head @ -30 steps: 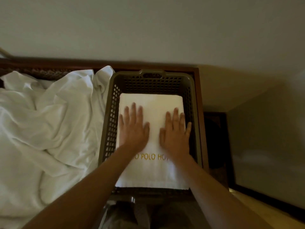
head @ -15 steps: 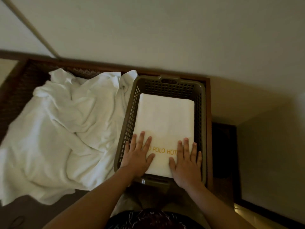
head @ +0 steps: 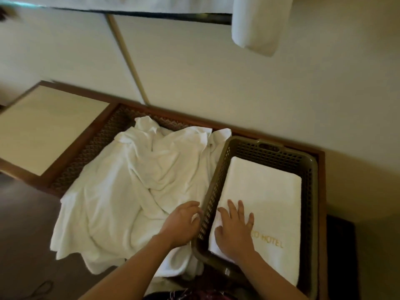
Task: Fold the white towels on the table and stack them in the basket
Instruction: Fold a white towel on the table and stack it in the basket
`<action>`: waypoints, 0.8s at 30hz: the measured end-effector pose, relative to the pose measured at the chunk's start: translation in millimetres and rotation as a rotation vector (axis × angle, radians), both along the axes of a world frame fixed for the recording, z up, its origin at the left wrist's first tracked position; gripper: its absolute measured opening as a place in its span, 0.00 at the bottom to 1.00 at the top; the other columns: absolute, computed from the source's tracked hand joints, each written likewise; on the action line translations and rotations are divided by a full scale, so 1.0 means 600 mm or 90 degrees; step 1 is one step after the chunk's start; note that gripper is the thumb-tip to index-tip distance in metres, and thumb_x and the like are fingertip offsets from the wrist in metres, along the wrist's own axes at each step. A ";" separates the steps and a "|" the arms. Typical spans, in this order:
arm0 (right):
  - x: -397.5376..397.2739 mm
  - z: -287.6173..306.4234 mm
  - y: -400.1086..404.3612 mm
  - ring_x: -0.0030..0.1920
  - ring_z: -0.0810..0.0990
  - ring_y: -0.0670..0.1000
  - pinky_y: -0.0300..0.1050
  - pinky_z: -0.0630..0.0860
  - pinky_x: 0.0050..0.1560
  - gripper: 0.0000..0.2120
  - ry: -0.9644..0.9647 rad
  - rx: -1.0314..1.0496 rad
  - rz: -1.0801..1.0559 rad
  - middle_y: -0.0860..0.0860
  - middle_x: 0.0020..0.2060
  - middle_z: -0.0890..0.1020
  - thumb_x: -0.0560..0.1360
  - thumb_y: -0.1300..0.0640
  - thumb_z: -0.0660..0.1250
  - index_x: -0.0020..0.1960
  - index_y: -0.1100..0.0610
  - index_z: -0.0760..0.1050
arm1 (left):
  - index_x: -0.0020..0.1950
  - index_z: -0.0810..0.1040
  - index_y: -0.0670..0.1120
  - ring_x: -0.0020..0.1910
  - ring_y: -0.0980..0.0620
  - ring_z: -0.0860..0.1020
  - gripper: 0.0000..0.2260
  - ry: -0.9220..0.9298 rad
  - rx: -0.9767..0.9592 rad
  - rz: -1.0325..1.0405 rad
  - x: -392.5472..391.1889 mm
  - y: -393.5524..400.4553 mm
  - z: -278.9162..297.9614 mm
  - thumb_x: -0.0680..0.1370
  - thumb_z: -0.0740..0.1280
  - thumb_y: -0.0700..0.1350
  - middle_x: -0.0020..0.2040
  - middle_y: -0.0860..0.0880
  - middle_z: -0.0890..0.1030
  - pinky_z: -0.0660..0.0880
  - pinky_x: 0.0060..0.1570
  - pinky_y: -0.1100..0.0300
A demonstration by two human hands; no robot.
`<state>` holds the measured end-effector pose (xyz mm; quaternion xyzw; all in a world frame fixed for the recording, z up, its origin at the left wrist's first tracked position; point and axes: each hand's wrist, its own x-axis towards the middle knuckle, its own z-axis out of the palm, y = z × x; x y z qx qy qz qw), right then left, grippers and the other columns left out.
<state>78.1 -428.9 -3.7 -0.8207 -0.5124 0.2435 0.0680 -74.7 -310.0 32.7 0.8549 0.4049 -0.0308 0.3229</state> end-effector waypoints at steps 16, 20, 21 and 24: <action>-0.164 0.023 0.414 0.81 0.53 0.51 0.65 0.52 0.78 0.24 0.119 0.009 -0.215 0.48 0.79 0.59 0.79 0.52 0.63 0.74 0.47 0.67 | 0.68 0.78 0.48 0.70 0.47 0.73 0.16 -0.054 0.011 -0.026 -0.098 0.445 -0.034 0.80 0.65 0.42 0.70 0.50 0.76 0.69 0.70 0.53; -0.191 0.022 0.457 0.80 0.55 0.50 0.65 0.54 0.77 0.23 0.148 -0.008 -0.315 0.48 0.79 0.59 0.79 0.53 0.63 0.73 0.46 0.67 | 0.83 0.55 0.54 0.81 0.44 0.56 0.28 0.136 0.070 -0.154 -0.075 0.529 -0.067 0.84 0.59 0.50 0.82 0.50 0.59 0.54 0.78 0.46; -0.199 0.023 0.458 0.80 0.56 0.51 0.65 0.55 0.77 0.23 0.153 -0.009 -0.338 0.48 0.79 0.59 0.78 0.53 0.63 0.73 0.46 0.68 | 0.84 0.49 0.55 0.81 0.42 0.52 0.30 0.200 0.075 -0.195 -0.073 0.542 -0.079 0.84 0.58 0.52 0.83 0.50 0.55 0.50 0.79 0.43; -0.224 0.028 0.447 0.80 0.55 0.51 0.65 0.55 0.77 0.24 0.169 -0.003 -0.378 0.49 0.80 0.58 0.78 0.53 0.63 0.74 0.47 0.67 | 0.81 0.55 0.55 0.76 0.41 0.62 0.28 0.283 0.125 -0.257 -0.080 0.559 -0.102 0.83 0.59 0.58 0.77 0.48 0.67 0.54 0.75 0.43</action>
